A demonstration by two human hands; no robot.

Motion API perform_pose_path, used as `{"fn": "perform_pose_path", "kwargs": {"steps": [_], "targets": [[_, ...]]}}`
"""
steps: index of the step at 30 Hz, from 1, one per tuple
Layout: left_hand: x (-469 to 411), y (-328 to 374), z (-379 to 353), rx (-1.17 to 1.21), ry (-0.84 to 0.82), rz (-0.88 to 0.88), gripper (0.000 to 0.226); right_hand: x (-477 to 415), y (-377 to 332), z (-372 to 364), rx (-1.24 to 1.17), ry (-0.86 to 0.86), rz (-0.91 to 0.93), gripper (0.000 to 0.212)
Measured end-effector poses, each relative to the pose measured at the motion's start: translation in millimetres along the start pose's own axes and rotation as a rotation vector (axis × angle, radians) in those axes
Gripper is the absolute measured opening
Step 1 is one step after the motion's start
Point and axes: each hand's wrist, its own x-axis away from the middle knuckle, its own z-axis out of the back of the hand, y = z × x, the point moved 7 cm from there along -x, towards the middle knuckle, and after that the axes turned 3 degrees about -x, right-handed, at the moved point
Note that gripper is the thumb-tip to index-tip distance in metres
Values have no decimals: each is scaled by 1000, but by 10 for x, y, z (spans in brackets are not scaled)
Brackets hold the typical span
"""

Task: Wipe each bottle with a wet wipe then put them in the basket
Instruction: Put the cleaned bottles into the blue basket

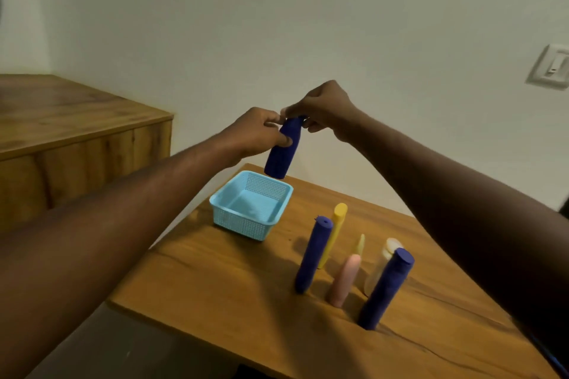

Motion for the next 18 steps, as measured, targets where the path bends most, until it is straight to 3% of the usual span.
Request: {"fn": "perform_pose_path", "kwargs": {"steps": [10,18], "targets": [[-318,-1290,-45,58,27,217,66,-593,678,-1060,27,-194,-190,41],[-443,-1697,-181,30,13,228,60,-823,969,-1405,77,-215,-211,45]]}}
